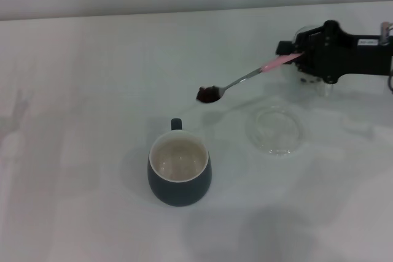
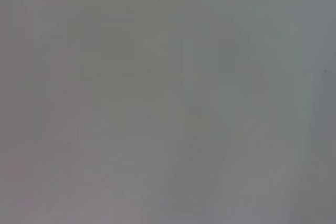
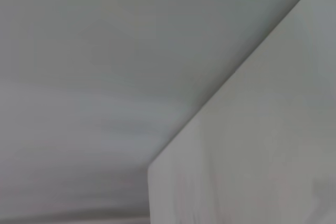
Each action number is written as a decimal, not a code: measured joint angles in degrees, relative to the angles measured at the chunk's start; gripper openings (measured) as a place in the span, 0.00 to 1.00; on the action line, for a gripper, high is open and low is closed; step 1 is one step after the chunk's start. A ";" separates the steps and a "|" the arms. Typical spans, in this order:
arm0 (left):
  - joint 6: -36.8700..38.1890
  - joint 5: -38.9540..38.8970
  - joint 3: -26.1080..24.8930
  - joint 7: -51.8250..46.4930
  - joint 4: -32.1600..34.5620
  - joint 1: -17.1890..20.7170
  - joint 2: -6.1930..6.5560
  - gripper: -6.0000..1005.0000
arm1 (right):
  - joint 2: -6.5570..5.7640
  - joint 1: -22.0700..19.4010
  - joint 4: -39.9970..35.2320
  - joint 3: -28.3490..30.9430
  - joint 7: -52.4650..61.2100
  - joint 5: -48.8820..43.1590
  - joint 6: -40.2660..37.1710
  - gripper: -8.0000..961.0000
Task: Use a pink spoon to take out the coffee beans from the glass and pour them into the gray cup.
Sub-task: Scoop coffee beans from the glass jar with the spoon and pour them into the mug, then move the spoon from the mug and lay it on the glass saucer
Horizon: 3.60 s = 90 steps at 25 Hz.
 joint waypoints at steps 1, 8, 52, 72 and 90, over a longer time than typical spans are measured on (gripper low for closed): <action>0.03 0.00 -0.01 0.00 0.00 0.00 -0.01 0.90 | 0.45 0.04 -0.68 -0.77 0.01 0.04 0.08 0.24; 0.04 0.00 0.00 0.00 -0.02 -0.03 -0.10 0.90 | 2.31 0.15 -2.88 -5.78 -0.82 0.37 0.90 0.24; 1.69 -0.79 0.00 -0.02 -0.58 -0.80 -0.18 0.89 | 2.42 2.42 -7.30 -19.57 -40.53 5.90 1.66 0.26; 2.06 -0.79 0.00 -0.35 -1.32 -0.31 -0.35 0.89 | -0.31 -8.03 -5.58 -9.23 -38.99 19.60 5.83 0.26; 2.91 -0.79 -0.01 -0.36 -1.32 -0.74 -0.35 0.90 | -2.97 -10.29 -0.65 -7.96 -42.31 9.19 -6.65 0.27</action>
